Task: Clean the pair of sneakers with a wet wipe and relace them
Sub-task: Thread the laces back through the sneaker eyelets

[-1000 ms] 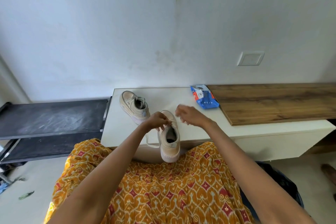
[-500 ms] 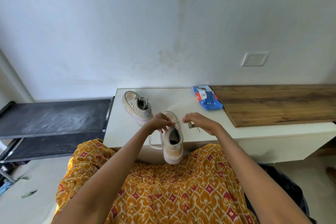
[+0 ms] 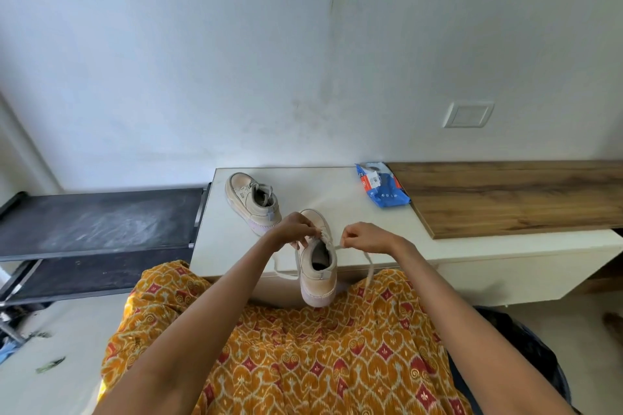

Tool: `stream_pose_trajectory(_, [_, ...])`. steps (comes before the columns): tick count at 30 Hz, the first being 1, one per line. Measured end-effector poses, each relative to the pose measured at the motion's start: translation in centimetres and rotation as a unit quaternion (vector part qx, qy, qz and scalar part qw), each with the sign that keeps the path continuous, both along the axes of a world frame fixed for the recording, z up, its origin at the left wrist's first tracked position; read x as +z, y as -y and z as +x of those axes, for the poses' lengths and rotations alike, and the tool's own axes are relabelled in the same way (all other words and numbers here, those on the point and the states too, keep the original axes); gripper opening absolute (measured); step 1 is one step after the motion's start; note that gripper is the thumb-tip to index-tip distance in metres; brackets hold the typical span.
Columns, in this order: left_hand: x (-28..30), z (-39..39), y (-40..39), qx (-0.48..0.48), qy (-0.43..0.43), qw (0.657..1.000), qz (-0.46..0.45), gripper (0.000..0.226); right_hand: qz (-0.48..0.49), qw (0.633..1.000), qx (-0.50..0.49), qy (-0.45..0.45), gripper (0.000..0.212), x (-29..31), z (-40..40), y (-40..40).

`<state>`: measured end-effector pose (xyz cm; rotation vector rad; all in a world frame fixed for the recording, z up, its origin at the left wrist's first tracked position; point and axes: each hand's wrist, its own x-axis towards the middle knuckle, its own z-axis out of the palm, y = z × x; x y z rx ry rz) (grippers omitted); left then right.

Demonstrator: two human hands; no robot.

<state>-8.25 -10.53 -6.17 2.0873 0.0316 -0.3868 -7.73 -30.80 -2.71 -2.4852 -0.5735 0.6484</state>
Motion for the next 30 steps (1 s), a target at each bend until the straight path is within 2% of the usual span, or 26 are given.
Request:
stream_pose_trajectory(2, [-0.1,-0.1,0.0,0.005,-0.001,1.000,-0.006,0.018,0.076,0.994,-0.062,-0.057,0.009,-0.1,-0.3,-0.3])
stream_pose_trajectory(3, [-0.1,-0.1,0.0,0.006,-0.002,1.000,-0.009,0.018,0.081,0.991,-0.072,-0.081,0.012,0.1,-0.4,-0.3])
stream_pose_trajectory(6, [0.0,0.0,-0.1,0.006,-0.004,1.000,-0.016,0.019,0.025,0.994,-0.036,-0.096,0.023,0.8,-0.3,0.3])
stream_pose_trajectory(10, [0.0,-0.1,-0.1,0.011,-0.008,1.000,-0.019,0.019,0.085,0.988,-0.070,-0.105,0.026,2.1,-0.3,0.8])
stream_pose_trajectory(13, [-0.2,-0.1,-0.1,0.014,-0.009,1.000,-0.023,0.019,0.016,0.994,-0.061,-0.086,0.035,3.0,0.0,1.0])
stream_pose_trajectory(15, [-0.2,-0.1,-0.1,0.016,-0.008,0.999,-0.027,0.019,0.014,0.994,-0.044,-0.100,0.033,3.6,0.1,0.9])
stream_pose_trajectory(17, [-0.2,-0.1,-0.2,0.019,-0.008,0.999,-0.035,0.018,0.109,0.984,-0.060,-0.129,0.034,3.8,0.0,0.8])
stream_pose_trajectory(19, [-0.2,-0.2,-0.2,0.019,-0.008,0.999,-0.039,0.018,0.232,0.959,-0.106,-0.123,0.038,3.5,0.0,0.5])
stream_pose_trajectory(21, [-0.3,-0.1,-0.2,0.020,-0.009,0.999,-0.039,0.018,0.356,0.914,-0.162,-0.105,0.036,2.9,0.0,0.0])
stream_pose_trajectory(24, [-0.5,-0.2,-0.3,0.017,-0.010,0.999,-0.032,0.018,0.523,0.817,-0.198,-0.141,0.032,2.2,0.2,-0.9])
stream_pose_trajectory(25, [-0.5,-0.1,-0.3,0.016,-0.012,0.999,-0.033,0.018,0.528,0.814,-0.192,-0.148,0.031,2.2,0.1,-1.1])
stream_pose_trajectory(26, [-0.6,-0.1,-0.3,0.015,-0.013,0.999,-0.037,0.018,0.487,0.845,-0.179,-0.131,0.030,2.1,0.0,-1.2])
stream_pose_trajectory(28, [-0.7,0.0,-0.3,0.017,-0.015,0.999,-0.046,0.022,0.281,0.953,-0.114,-0.021,0.025,1.8,-0.2,-1.2])
stream_pose_trajectory(29, [-0.8,0.0,-0.3,0.021,-0.016,0.998,-0.048,0.024,0.175,0.982,-0.064,0.035,0.021,1.3,-0.2,-1.1])
stream_pose_trajectory(30, [-1.0,0.1,-0.3,0.025,-0.018,0.998,-0.051,0.025,0.104,0.992,-0.022,0.071,0.019,0.6,-0.2,-1.1])
